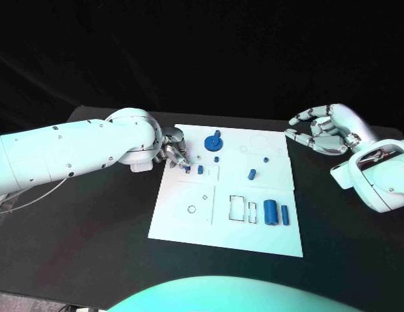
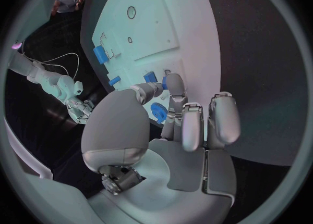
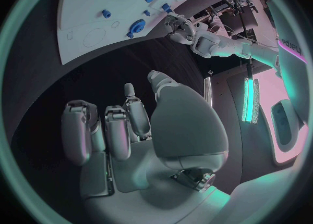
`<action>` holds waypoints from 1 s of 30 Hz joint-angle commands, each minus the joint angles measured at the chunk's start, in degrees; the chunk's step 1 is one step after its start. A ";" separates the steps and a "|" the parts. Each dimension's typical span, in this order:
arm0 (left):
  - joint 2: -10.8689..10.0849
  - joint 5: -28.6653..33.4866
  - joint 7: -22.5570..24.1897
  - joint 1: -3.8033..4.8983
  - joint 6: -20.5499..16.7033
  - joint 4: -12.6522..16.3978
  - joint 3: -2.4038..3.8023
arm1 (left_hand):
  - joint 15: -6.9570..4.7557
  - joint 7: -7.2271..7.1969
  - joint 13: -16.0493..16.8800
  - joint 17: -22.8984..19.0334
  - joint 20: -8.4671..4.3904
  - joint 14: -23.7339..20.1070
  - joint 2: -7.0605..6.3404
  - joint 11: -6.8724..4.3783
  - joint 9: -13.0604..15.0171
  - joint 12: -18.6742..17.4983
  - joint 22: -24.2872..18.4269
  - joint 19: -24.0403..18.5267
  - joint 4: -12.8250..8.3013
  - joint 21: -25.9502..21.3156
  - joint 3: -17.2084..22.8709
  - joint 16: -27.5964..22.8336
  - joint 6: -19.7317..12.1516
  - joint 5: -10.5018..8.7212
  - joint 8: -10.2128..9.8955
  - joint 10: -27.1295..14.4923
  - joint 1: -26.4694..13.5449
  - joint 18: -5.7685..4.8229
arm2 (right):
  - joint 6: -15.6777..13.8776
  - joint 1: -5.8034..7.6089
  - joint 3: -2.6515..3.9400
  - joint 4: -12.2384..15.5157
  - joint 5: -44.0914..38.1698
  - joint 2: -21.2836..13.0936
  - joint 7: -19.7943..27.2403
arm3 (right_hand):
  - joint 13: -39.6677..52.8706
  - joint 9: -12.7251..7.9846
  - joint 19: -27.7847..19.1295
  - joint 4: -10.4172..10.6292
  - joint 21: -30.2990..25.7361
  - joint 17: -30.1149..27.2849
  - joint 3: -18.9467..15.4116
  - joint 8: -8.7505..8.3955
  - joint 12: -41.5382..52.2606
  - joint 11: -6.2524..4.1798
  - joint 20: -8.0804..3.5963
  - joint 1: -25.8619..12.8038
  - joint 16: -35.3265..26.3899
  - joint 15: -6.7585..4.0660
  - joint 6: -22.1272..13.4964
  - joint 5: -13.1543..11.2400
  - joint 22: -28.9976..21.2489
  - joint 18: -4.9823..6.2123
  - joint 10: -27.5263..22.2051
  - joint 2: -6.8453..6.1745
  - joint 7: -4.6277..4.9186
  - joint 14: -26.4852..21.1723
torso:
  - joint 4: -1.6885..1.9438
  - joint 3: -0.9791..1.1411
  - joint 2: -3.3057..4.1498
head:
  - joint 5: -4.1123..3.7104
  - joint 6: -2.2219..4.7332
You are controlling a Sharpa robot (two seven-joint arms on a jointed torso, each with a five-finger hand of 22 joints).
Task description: Assemble the parts on the task board
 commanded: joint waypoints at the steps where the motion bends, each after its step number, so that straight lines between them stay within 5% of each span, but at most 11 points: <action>1: 0.09 -0.42 -0.08 -0.03 1.90 0.07 0.00 | -0.46 -0.06 0.07 5.68 -0.18 3.94 -0.20 -0.05 0.07 0.05 -0.08 -0.08 -12.03 0.01 11.69 -0.08 0.31 0.37 0.24 0.28 0.38 -0.34 | 0.32 -0.04 0.00 0.00 -0.13 0.07 0.46 | 3.05 0.10 1.70 -0.06 -0.18 12.26 -0.21 0.31 -0.23 -0.07 -0.33 -0.73 -0.30 -0.32 -0.50 0.33 9.70 0.91 -0.21 -0.07 0.02 5.21 | -0.06 0.02 0.01 | 0.28 -0.01; 30: 0.20 -0.67 -0.16 -0.05 3.12 0.34 -0.06 | -0.47 -0.06 0.40 5.62 -0.21 3.91 -0.25 -0.06 0.05 0.26 -0.46 -0.33 -12.12 -0.19 11.76 -0.12 0.36 0.32 0.16 0.31 0.44 -0.27 | 0.44 -0.04 0.00 -0.07 -0.12 0.18 0.38 | 3.05 0.10 1.70 -0.06 -0.18 12.26 -0.21 0.31 -0.23 -0.07 -0.33 -0.73 -0.30 -0.32 -0.50 0.33 9.70 0.91 -0.21 -0.07 0.02 5.21 | -0.01 0.00 -0.02 | 0.27 -0.48</action>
